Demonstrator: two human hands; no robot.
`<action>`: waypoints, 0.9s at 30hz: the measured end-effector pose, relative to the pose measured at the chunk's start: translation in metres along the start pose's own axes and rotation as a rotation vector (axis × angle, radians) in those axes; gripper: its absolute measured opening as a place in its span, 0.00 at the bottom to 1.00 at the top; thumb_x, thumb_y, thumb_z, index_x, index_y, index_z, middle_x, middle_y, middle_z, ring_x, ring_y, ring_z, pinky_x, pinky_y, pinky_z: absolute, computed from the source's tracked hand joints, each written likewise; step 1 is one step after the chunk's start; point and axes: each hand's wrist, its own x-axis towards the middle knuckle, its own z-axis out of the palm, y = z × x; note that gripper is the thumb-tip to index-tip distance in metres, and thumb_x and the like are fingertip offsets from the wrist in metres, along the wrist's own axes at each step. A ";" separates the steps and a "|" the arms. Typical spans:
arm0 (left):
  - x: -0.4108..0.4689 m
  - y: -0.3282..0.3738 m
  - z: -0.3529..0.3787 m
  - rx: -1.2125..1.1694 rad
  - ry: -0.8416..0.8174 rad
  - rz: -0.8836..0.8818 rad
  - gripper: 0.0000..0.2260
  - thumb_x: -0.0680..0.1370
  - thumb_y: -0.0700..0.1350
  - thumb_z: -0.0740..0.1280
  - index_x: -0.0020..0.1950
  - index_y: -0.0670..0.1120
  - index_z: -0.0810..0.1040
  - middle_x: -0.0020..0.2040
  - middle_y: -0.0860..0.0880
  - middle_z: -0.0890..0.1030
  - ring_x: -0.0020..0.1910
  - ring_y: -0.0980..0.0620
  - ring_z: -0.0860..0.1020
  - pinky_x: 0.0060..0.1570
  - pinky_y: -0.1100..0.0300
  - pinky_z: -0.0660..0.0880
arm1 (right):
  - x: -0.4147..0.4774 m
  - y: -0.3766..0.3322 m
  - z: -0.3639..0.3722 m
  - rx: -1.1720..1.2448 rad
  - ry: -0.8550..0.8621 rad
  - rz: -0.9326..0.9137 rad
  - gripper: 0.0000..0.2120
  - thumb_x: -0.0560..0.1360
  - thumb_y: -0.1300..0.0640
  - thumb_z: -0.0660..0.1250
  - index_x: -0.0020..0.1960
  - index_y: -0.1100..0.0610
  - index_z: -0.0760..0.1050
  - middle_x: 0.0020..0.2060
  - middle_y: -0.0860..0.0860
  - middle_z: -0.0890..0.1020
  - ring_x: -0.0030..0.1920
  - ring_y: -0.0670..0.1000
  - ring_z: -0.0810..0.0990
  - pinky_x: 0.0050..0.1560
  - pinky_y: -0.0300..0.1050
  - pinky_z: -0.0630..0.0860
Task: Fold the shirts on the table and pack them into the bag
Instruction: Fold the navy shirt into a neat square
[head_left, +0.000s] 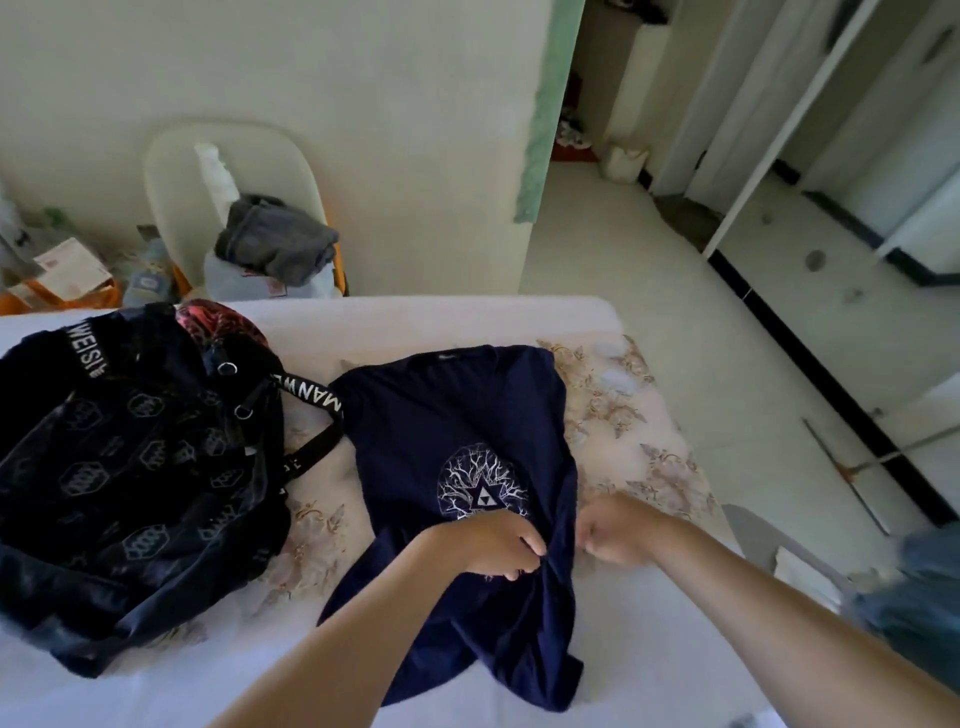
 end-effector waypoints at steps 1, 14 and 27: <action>0.006 0.002 -0.002 0.000 0.083 0.010 0.15 0.80 0.45 0.61 0.65 0.52 0.77 0.57 0.51 0.81 0.44 0.55 0.81 0.46 0.63 0.78 | 0.003 0.004 -0.003 0.060 0.066 0.039 0.12 0.75 0.60 0.57 0.37 0.51 0.75 0.39 0.46 0.80 0.45 0.50 0.80 0.45 0.42 0.73; 0.113 -0.056 -0.073 0.715 0.295 -0.232 0.30 0.84 0.59 0.48 0.80 0.54 0.36 0.80 0.52 0.38 0.79 0.51 0.41 0.76 0.45 0.53 | 0.113 0.026 -0.040 -0.004 0.346 -0.048 0.30 0.79 0.67 0.56 0.80 0.53 0.58 0.79 0.50 0.59 0.78 0.52 0.57 0.76 0.50 0.59; 0.188 0.013 -0.130 0.501 0.845 0.137 0.21 0.80 0.39 0.60 0.72 0.51 0.68 0.68 0.53 0.71 0.63 0.49 0.70 0.61 0.56 0.68 | 0.180 0.044 -0.075 0.227 0.583 0.242 0.03 0.77 0.52 0.65 0.50 0.49 0.75 0.50 0.50 0.75 0.56 0.57 0.77 0.56 0.51 0.73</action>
